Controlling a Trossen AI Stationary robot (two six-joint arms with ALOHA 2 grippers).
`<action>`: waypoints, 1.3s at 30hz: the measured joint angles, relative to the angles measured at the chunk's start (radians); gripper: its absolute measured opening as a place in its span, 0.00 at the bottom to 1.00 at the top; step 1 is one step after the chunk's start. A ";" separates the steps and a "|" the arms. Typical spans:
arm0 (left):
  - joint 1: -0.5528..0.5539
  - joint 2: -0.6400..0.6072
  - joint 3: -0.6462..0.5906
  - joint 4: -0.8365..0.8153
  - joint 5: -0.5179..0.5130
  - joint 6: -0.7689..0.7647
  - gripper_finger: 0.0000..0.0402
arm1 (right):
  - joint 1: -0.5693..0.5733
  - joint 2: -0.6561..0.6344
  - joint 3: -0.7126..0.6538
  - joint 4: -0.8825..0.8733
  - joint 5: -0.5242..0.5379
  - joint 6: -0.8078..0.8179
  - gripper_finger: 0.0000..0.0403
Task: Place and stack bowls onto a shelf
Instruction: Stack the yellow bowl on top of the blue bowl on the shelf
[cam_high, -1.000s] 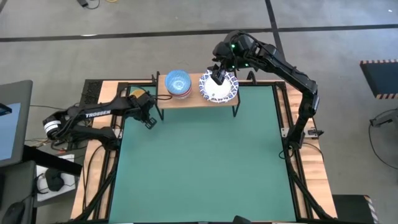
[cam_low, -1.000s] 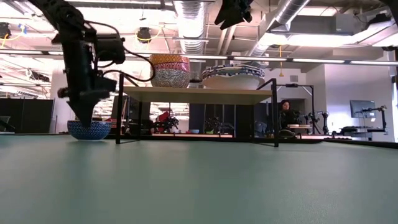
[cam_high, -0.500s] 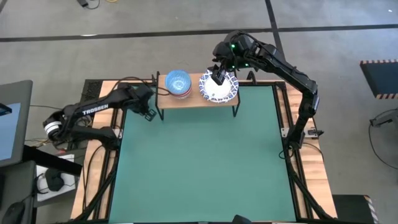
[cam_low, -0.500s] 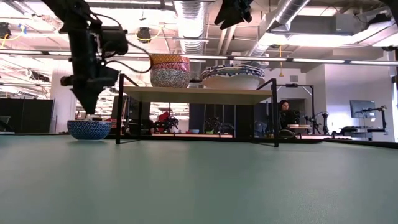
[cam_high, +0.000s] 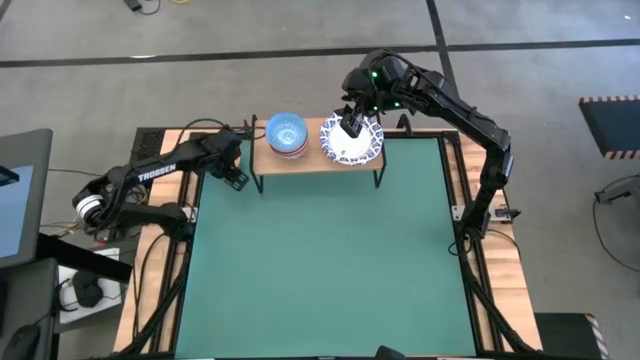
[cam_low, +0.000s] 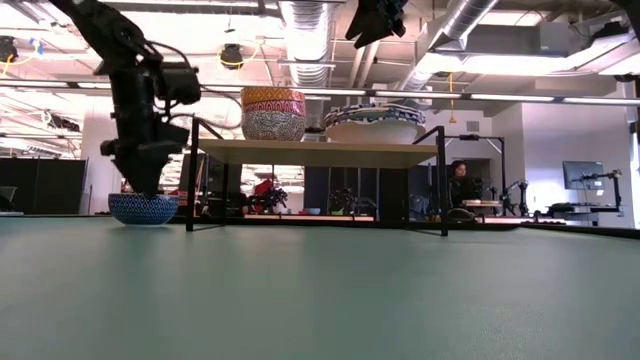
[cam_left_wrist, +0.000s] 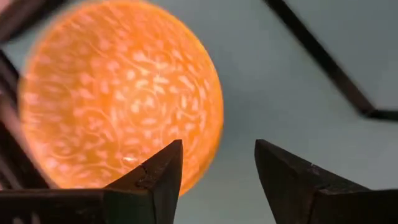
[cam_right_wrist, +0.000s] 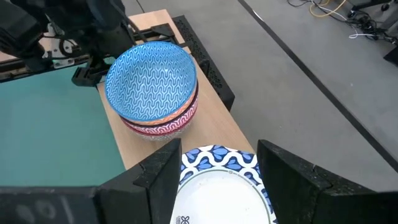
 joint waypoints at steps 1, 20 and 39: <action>0.004 0.014 -0.007 0.002 0.004 0.007 0.46 | 0.000 0.000 0.000 0.000 0.000 0.000 0.58; 0.005 0.130 -0.024 0.012 -0.057 -0.063 0.03 | 0.002 0.000 0.000 -0.026 0.000 0.009 0.58; -0.319 -0.142 -0.027 -0.097 0.090 -0.374 0.01 | 0.079 0.000 0.000 -0.082 -0.002 0.018 0.58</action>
